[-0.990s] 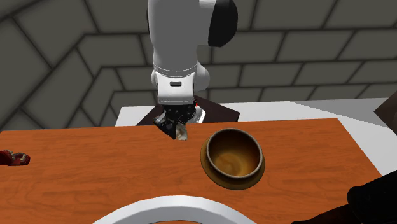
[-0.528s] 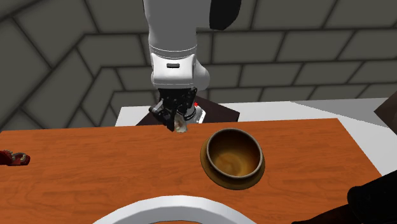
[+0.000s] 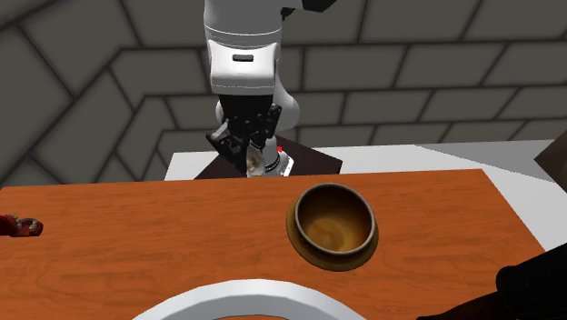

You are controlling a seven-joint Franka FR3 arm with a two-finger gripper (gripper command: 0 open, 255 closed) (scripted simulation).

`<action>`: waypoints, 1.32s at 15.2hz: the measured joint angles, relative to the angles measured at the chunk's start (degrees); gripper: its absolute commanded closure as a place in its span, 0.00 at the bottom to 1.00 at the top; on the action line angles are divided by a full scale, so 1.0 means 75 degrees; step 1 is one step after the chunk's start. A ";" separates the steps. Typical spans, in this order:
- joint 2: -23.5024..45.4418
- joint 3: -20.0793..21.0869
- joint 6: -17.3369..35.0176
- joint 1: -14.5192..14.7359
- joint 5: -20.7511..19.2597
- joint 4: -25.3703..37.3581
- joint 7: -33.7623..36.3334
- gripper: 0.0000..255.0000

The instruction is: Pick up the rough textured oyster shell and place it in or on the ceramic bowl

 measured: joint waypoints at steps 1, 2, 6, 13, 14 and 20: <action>0.0042 -0.0009 -0.0094 -0.0007 -0.0008 0.0135 -0.0012 1.00; 0.0092 -0.0014 -0.0174 -0.0013 -0.0015 0.0265 -0.0018 1.00; 0.0267 0.0078 -0.0425 -0.0004 0.0026 0.0690 0.0073 1.00; 0.1242 0.1098 -0.0139 0.0138 0.0438 0.1377 0.1149 1.00; 0.1450 0.1283 -0.0115 0.0151 0.0481 0.1563 0.1348 1.00; 0.2405 0.2049 0.0182 0.0183 0.0547 0.2224 0.2184 1.00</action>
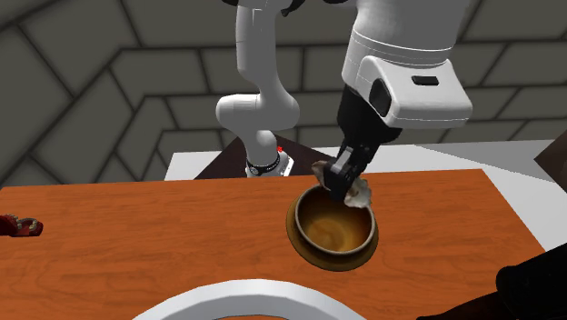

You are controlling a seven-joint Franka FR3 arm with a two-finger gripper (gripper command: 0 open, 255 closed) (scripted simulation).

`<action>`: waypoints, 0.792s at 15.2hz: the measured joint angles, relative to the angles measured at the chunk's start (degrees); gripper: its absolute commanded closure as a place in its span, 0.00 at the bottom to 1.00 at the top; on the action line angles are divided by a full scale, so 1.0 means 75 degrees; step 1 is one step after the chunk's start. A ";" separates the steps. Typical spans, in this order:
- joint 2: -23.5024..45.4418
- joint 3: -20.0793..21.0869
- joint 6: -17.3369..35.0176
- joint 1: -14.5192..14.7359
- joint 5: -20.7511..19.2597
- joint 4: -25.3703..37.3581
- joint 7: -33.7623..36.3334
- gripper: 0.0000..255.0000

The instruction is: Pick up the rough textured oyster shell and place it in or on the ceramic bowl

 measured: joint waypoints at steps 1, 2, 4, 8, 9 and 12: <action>0.0009 0.0036 0.0095 0.0010 0.0012 -0.0086 0.0038 1.00; 0.0003 0.0051 0.0197 0.0016 0.0019 -0.0193 0.0050 1.00; -0.0030 0.0060 0.0384 0.0027 0.0035 -0.0412 0.0052 1.00; -0.0139 0.0082 0.0782 0.0062 0.0081 -0.0916 0.0058 1.00; -0.0145 0.0094 0.0880 0.0068 0.0088 -0.1019 0.0065 1.00; -0.0177 0.0104 0.1053 0.0080 0.0105 -0.1224 0.0066 1.00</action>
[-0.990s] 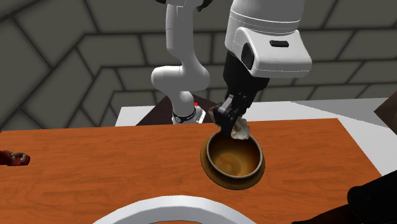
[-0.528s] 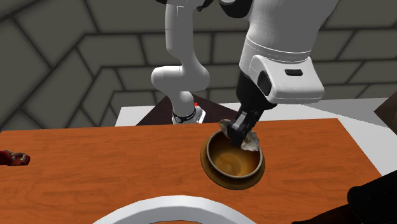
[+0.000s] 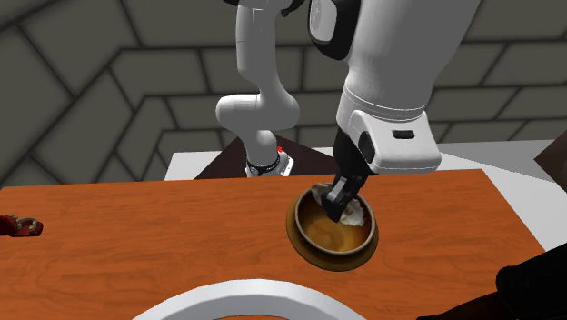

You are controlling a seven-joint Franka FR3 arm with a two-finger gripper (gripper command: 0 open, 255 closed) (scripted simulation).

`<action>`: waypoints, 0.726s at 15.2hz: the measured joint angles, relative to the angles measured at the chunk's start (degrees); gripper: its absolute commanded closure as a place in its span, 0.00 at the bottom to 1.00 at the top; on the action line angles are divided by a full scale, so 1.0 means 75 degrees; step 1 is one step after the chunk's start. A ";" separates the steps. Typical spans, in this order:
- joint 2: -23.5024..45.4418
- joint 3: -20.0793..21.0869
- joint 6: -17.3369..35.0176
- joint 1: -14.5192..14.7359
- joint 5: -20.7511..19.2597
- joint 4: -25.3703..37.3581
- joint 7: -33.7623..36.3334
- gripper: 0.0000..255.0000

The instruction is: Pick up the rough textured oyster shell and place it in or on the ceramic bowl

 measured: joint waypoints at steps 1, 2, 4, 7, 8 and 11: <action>0.0002 0.0003 0.0014 0.0001 0.0001 -0.0012 0.0002 1.00; 0.0001 0.0004 0.0019 0.0001 0.0001 -0.0016 0.0003 1.00; 0.0000 0.0004 0.0023 0.0001 0.0002 -0.0021 0.0003 1.00; 0.0000 0.0004 0.0025 0.0002 0.0002 -0.0022 0.0003 0.00; 0.0000 0.0004 0.0025 0.0002 0.0002 -0.0023 0.0003 0.00; -0.0001 0.0004 0.0025 0.0002 0.0002 -0.0023 0.0003 0.00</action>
